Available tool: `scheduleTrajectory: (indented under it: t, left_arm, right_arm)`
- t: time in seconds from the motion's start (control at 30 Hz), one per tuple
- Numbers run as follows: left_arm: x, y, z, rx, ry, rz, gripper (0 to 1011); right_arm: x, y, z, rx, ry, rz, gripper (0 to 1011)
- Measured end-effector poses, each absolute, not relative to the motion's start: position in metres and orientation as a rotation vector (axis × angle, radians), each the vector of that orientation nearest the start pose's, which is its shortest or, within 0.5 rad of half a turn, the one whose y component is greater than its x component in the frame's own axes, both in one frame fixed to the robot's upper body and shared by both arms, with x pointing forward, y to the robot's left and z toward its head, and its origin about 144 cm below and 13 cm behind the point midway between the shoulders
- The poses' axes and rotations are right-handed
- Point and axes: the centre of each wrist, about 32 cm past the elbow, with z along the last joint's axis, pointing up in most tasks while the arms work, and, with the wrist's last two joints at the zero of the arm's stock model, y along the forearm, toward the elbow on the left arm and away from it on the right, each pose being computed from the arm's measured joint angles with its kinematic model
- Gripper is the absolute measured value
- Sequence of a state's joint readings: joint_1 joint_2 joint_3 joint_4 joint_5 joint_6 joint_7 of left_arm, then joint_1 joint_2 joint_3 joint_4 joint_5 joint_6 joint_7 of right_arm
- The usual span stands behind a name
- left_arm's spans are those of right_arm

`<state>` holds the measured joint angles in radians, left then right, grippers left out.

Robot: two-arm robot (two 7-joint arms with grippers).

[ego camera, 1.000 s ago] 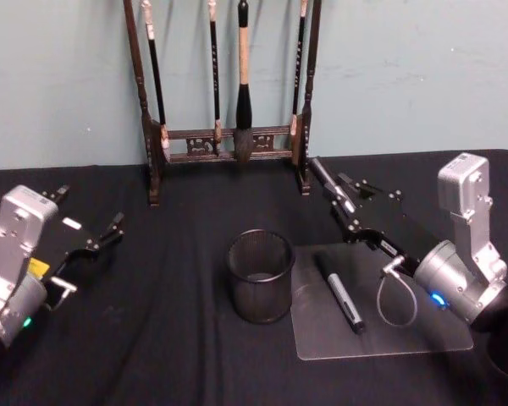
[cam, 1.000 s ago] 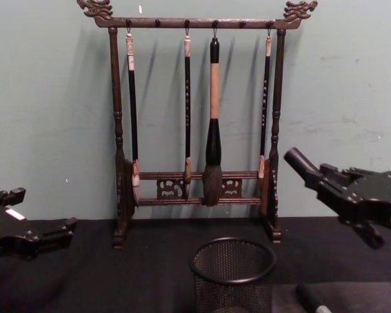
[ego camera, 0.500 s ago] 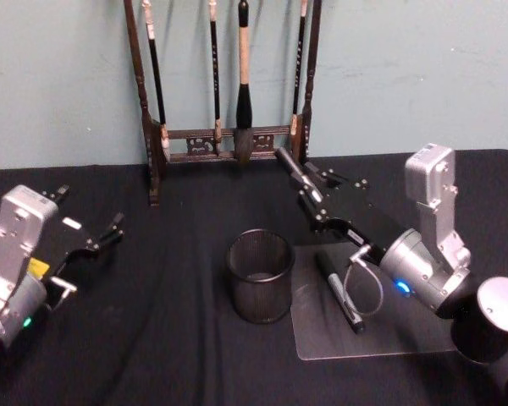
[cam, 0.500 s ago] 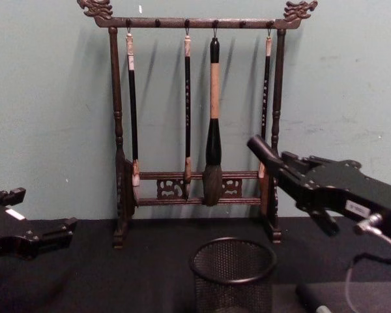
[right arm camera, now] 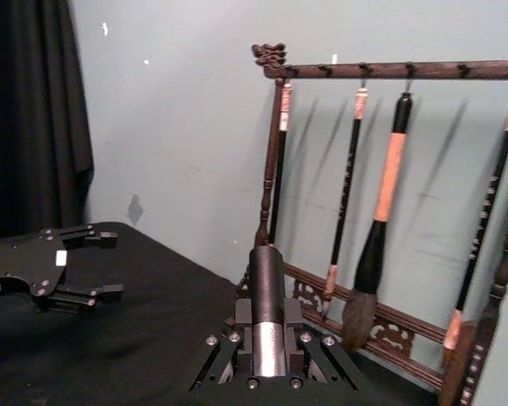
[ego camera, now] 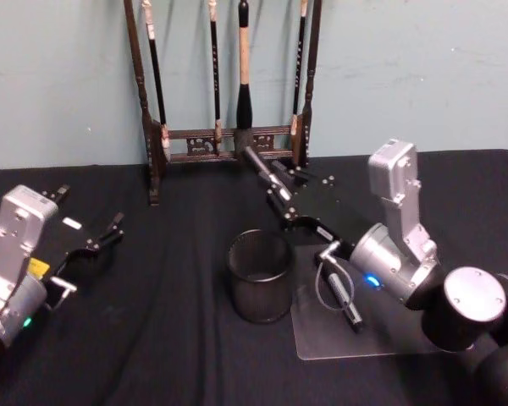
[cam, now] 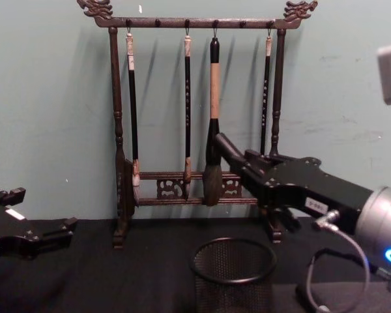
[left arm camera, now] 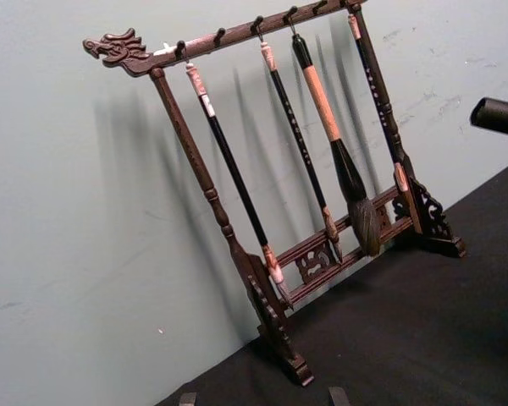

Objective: Pick up the water-based marker from the table and place it into the pen holder.

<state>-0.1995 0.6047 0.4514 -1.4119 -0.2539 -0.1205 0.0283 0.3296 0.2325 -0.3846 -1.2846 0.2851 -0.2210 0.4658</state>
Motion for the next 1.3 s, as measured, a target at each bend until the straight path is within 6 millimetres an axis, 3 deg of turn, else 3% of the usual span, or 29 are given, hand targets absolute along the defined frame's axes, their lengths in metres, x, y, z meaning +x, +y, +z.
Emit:
scheduleTrajectory:
  t: [0.63,1.3]
  left_arm:
    - [0.489,0.31,1.14,0.304,-0.285,1.248,1009]
    - [0.489,0.31,1.14,0.304,-0.285,1.248,1009]
  right_arm:
    - [0.547,-0.176,1.149,0.048,-0.171,-0.737,215]
    - [0.548,-0.168,1.149,0.023,-0.175,-0.699,215]
